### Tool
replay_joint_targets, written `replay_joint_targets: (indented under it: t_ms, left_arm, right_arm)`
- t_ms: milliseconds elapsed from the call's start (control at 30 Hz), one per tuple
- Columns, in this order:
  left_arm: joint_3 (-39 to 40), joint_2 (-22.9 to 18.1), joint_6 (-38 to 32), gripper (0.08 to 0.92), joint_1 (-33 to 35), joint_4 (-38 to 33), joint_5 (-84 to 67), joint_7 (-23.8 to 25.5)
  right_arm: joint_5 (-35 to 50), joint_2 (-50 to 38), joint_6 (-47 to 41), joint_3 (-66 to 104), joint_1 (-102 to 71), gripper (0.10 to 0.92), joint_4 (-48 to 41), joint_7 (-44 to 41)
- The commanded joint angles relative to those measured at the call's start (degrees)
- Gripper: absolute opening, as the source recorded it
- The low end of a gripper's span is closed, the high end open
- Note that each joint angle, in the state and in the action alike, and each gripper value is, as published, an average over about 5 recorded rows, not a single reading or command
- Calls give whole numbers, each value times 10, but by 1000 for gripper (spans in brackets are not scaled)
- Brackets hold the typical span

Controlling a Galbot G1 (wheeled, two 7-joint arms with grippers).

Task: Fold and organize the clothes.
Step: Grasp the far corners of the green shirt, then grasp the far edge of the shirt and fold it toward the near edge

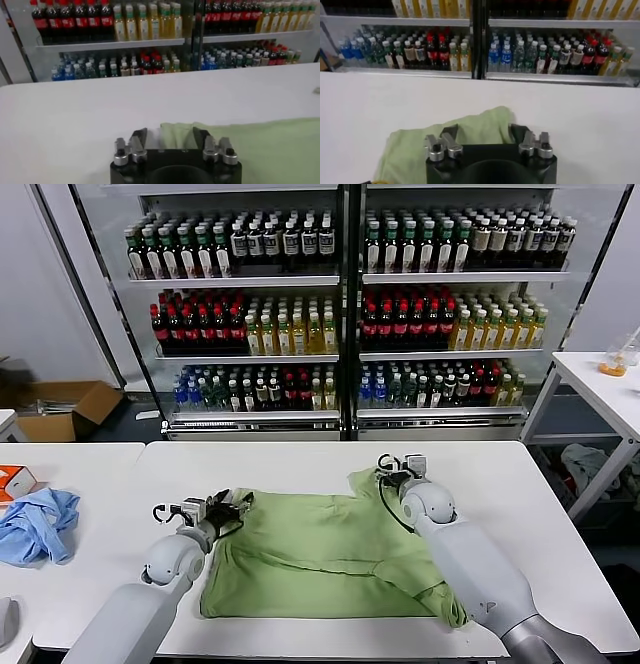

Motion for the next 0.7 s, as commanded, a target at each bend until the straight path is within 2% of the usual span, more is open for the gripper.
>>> replay_joint_targets:
  t_ms: [33, 233, 467, 600, 700]
  left_arm:
    - [2, -1, -3, 524, 17, -6, 0, 10]
    - [-5, 0, -13, 351, 33, -19, -3, 21]
    - [-23, 13, -43, 153, 51, -47, -34, 27]
    - [-39, 23, -53, 89, 66, -75, -56, 27]
    - [-52, 32, -55, 85, 79, -102, -65, 27]
  right_arm:
    - [33, 1, -3, -4, -11, 500, 3, -6]
    - [26, -9, -2, 0, -28, 327, 33, -21]
    - [6, -31, 29, 14, -58, 134, 112, -29]
    - [8, -51, 38, 28, -72, 110, 156, -29]
    - [14, -67, 38, 42, -84, 110, 192, -29]
